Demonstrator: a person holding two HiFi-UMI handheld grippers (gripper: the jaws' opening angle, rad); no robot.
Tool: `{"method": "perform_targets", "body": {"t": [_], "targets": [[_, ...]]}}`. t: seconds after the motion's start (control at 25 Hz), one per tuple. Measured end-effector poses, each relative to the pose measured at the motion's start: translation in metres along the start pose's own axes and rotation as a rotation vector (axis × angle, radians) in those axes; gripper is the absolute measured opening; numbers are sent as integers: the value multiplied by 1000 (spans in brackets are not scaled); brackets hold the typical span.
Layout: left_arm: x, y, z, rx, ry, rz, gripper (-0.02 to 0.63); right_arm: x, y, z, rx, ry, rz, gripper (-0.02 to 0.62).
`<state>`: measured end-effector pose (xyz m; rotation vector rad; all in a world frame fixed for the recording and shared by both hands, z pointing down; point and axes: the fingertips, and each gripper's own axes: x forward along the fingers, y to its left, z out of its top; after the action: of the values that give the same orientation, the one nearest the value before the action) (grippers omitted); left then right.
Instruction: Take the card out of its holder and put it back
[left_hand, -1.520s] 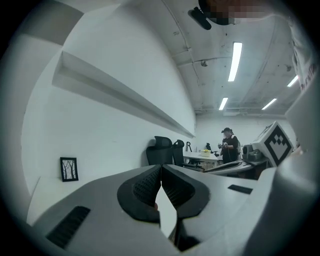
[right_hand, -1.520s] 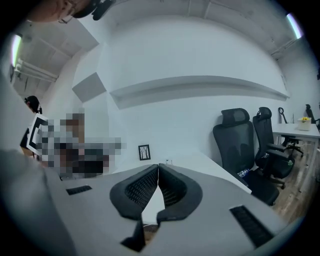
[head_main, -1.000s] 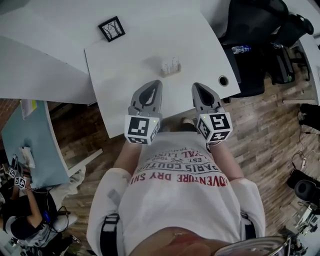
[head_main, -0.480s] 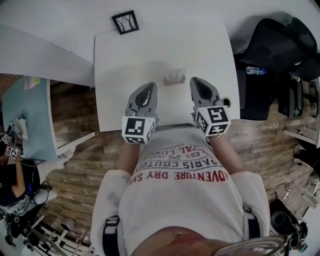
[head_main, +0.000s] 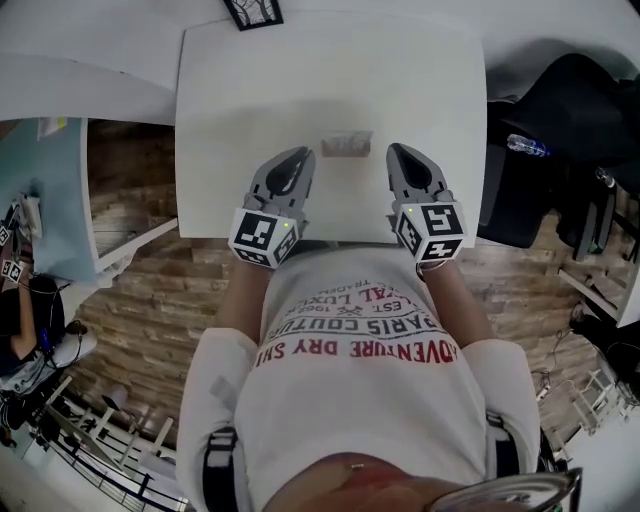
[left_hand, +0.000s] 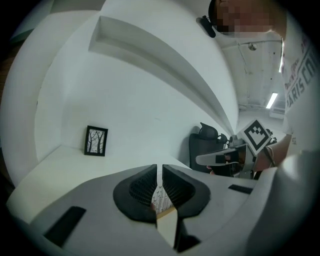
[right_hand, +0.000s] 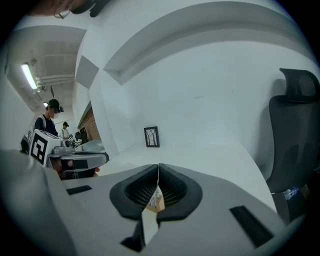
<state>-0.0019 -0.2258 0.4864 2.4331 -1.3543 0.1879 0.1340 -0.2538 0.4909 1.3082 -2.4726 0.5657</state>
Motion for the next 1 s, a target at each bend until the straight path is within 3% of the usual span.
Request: {"method": "perform_targets", "body": {"t": [0.12, 0.16, 0.24, 0.32, 0.84, 1.0], "targets": [[11, 3, -14, 1, 35, -53, 32, 9, -9, -9, 4, 32, 0, 26], [15, 4, -19, 2, 53, -76, 57, 11, -12, -13, 7, 45, -4, 26], [22, 5, -26, 8, 85, -134, 179, 15, -17, -20, 18, 66, -11, 26], [31, 6, -27, 33, 97, -186, 202, 21, -23, -25, 28, 76, -17, 26], [72, 6, -46, 106, 172, -458, 209, 30, -56, -29, 67, 103, -62, 26], [73, 7, -46, 130, 168, -513, 135, 27, -56, -36, 64, 126, -75, 26]]}}
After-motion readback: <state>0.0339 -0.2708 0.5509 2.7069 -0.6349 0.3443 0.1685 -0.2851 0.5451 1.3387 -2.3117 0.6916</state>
